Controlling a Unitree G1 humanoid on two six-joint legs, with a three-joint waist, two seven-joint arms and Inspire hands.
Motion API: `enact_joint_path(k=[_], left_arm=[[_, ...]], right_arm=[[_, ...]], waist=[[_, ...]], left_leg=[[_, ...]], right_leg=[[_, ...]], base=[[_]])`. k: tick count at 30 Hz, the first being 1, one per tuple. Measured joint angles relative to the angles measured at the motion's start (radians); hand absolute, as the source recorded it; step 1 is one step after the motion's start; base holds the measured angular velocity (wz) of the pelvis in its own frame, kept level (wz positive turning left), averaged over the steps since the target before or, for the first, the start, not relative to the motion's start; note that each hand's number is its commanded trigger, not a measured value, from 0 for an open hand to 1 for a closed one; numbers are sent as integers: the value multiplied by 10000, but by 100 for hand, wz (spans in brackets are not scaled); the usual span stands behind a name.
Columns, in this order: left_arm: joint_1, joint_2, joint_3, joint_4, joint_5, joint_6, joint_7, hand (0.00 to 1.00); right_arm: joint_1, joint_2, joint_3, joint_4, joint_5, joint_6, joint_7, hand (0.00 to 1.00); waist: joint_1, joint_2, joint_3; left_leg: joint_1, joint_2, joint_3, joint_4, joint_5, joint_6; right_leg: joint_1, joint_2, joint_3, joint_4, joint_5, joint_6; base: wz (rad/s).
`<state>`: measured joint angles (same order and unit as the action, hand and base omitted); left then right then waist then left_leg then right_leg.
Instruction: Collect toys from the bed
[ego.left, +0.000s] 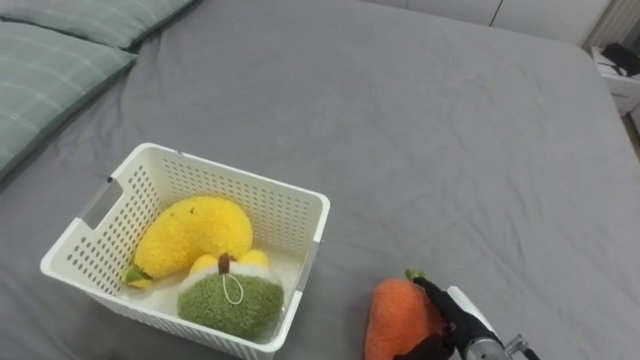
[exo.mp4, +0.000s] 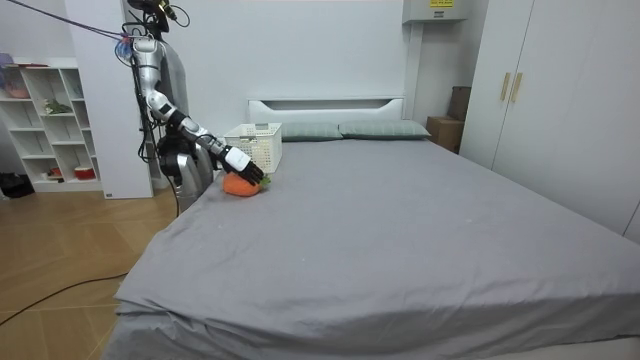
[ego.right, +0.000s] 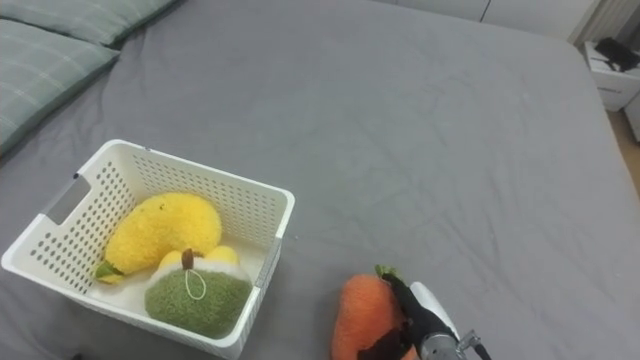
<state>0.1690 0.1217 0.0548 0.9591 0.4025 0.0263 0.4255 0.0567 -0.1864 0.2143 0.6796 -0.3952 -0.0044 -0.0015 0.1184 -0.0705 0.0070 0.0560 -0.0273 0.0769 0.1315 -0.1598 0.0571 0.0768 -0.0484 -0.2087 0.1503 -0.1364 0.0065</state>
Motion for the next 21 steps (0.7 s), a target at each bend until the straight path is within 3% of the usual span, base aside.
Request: enact_joint_path(k=[1, 14, 21], left_arm=[[10, -23, 1, 12, 2, -39, 0, 0], [30, -117, 32, 50, -196, -225, -41, 0], [27, -120, 35, 52, -200, -283, -205, 0]], right_arm=[[-26, 3, -2, 192, 1, -91, -52, 100], [-581, 17, -196, 1413, 3, -240, -436, 100], [-580, 218, -195, 1733, 3, -243, -416, 100]], waist=[[7, 16, 18], [58, -92, 1], [202, -159, 6]], left_leg=[[40, -1, -1, -2, -3, 5], [68, -12, -122, 16, -14, 8], [68, -18, -129, 27, -15, 9]], right_leg=[[42, -1, 18, -2, -2, 3], [131, -7, -116, -20, -14, 21], [141, -16, -123, -19, -14, 22]], base=[[0], [2], [0]])
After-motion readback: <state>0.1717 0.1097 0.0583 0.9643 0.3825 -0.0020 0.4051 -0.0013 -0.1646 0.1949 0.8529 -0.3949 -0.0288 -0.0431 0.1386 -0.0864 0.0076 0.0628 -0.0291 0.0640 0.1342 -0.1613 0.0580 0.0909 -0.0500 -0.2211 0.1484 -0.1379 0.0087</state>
